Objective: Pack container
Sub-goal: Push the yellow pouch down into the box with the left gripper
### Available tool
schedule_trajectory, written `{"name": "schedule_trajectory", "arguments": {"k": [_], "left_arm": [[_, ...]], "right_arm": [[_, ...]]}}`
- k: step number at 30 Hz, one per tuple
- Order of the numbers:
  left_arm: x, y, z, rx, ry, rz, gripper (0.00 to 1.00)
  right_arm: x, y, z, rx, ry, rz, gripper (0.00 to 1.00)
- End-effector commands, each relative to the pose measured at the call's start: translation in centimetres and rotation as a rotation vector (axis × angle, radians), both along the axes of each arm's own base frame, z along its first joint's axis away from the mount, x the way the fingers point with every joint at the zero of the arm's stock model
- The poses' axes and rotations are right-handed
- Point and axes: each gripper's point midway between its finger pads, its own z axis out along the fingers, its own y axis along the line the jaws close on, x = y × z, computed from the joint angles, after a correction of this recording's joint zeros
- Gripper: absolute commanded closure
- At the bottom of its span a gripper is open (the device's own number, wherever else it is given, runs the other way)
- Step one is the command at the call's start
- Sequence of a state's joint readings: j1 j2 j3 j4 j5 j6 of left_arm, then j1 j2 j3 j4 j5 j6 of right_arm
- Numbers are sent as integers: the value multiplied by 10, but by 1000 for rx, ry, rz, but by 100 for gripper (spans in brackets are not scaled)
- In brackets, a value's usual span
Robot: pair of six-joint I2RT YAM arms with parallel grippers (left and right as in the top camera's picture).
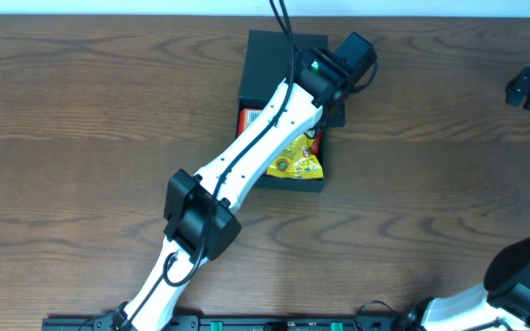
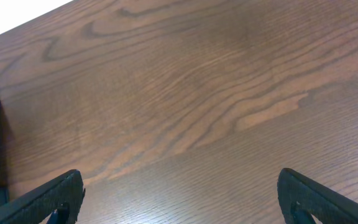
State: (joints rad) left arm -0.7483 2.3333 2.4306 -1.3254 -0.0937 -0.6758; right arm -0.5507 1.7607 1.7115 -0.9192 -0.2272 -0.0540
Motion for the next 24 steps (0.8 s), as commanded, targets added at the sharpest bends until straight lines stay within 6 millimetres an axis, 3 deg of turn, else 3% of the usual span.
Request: {"name": "schedule_trajectory", "arguments": {"k": [1, 11, 14, 20, 24], "left_arm": [[-6, 9, -17, 63, 26, -6, 94], [-31, 2, -85, 45, 181, -79, 94], [-36, 2, -97, 42, 207, -94, 94], [-39, 7, -102, 60, 216, -95, 94], [-31, 5, -88, 50, 185, -113, 94]], "right_arm": [[-2, -4, -6, 16, 12, -23, 1], [-2, -4, -6, 16, 12, -23, 1], [-2, -4, -6, 16, 12, -23, 1], [-2, -4, -6, 16, 12, -23, 1], [-2, -4, -6, 16, 12, -23, 1]]}}
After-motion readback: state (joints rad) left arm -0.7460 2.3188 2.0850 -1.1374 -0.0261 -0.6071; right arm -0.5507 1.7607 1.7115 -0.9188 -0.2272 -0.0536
